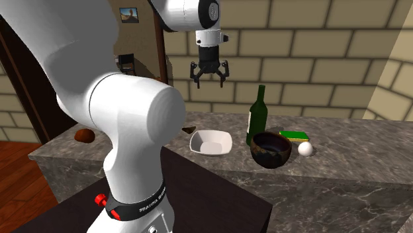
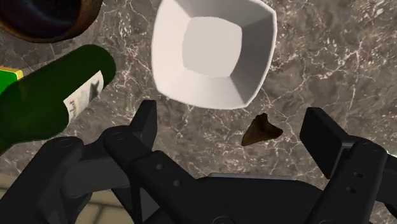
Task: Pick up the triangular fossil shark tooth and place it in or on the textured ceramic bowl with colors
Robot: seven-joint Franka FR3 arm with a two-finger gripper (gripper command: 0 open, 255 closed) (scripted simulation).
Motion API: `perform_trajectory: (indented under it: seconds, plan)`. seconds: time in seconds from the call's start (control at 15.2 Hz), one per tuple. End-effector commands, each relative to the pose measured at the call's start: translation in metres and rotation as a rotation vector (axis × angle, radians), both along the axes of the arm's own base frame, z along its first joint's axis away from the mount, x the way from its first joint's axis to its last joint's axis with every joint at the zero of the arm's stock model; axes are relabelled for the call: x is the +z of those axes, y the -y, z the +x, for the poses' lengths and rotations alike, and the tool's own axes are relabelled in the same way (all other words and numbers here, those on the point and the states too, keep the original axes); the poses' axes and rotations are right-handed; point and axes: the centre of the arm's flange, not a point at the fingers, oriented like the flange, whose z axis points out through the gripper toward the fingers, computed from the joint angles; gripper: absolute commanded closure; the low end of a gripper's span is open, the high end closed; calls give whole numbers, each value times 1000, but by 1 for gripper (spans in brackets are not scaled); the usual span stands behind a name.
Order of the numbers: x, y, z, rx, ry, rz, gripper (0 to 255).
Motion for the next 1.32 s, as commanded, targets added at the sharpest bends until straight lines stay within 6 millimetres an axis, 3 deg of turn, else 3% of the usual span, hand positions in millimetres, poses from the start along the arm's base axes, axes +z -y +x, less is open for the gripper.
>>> perform_trajectory:
  seconds: [0.0, 0.66, 1.25]
  plan:
    - [-21, -14, 9, 59, 7, 6, 0]
    - [-117, -90, 43, 344, 33, 34, 0]
    - [-201, -166, 56, 601, 57, 58, 0]
